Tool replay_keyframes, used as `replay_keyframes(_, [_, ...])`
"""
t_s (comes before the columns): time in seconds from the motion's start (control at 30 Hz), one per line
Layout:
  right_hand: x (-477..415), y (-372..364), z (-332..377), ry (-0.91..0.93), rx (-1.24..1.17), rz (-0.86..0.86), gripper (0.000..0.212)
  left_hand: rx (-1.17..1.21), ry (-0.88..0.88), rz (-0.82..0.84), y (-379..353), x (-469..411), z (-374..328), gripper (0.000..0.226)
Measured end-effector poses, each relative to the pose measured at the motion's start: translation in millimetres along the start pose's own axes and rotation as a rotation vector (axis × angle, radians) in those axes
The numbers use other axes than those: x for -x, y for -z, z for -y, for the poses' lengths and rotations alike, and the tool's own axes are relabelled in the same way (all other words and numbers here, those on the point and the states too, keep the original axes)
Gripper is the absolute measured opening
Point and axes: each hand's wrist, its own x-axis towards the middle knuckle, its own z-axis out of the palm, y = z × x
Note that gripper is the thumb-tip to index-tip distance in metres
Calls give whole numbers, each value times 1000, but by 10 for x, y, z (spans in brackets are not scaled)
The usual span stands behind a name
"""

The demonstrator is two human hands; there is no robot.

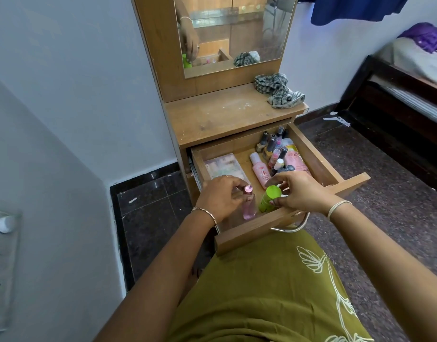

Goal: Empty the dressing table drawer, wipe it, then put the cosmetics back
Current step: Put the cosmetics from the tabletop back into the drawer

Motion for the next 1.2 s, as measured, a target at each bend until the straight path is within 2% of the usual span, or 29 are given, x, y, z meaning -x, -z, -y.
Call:
replay_keyframes(0.23, [9, -8, 19, -15, -11, -5, 41, -116, 12, -9, -64, 52, -39, 30])
replay_keyframes(0.5, [3, -2, 58, -37, 17, -7, 40, -334, -25, 88, -125, 37, -95, 39])
replay_keyframes(0.77, [-58, -32, 84, 18, 90, -40, 45, -470, 20, -32, -38, 54, 1, 33])
replay_keyframes(1.2, [-413, -224, 352, 163, 81, -55, 41, -524, 65, -81, 117, -30, 104, 30])
